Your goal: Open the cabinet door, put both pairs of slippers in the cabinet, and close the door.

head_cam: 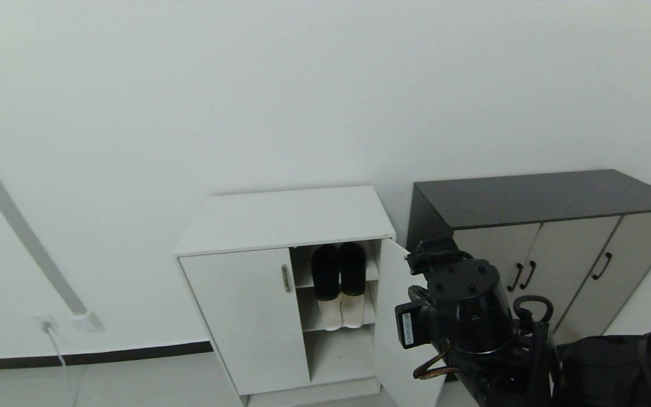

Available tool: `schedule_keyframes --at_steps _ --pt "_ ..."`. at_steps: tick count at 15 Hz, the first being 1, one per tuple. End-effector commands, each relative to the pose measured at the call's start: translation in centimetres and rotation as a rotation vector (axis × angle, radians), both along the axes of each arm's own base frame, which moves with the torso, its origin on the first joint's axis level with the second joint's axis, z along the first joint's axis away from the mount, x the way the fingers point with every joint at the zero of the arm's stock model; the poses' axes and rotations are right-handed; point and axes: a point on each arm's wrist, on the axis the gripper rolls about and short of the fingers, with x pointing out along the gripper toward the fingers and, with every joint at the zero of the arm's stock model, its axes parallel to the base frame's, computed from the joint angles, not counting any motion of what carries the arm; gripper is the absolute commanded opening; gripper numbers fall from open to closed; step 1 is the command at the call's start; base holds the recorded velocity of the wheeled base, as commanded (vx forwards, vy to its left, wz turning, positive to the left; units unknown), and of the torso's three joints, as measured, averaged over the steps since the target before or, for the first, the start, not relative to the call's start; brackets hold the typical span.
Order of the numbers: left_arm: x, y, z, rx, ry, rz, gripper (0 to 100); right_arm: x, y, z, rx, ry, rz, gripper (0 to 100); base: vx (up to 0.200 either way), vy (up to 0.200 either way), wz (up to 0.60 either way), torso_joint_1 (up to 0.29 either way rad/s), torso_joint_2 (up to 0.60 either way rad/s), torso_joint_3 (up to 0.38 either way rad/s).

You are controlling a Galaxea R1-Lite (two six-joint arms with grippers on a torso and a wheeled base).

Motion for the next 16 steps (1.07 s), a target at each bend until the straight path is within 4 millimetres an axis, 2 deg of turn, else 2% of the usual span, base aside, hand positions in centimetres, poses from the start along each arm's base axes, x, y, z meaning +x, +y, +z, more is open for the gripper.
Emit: schedule_keyframes --at_steps 1,9,12,14,16 --pt "0.0 0.0 0.0 0.0 0.001 0.0 0 0.2 -0.1 0.1 0.002 -0.002 -0.008 0 0.0 0.0 0.0 0.0 0.0 0.0" --pt "0.0 0.0 0.0 0.0 0.001 -0.001 0 0.5 -0.5 0.1 0.002 -0.004 -0.026 0 0.0 0.0 0.0 0.0 0.0 0.0" --pt "0.0 0.0 0.0 -0.001 0.001 0.0 0 0.7 -0.5 0.1 0.002 -0.003 -0.031 0 -0.2 0.0 0.0 0.005 0.0 0.001" --pt "0.0 0.0 0.0 0.0 0.001 0.0 0 0.8 -0.5 0.3 0.02 -0.016 -0.029 0 0.0 0.0 0.0 0.0 0.0 0.0" --pt "0.0 0.0 0.0 0.0 0.001 0.0 0 1.9 -0.9 0.0 0.01 -0.027 -0.055 0 0.0 0.0 0.0 0.0 0.0 0.0"
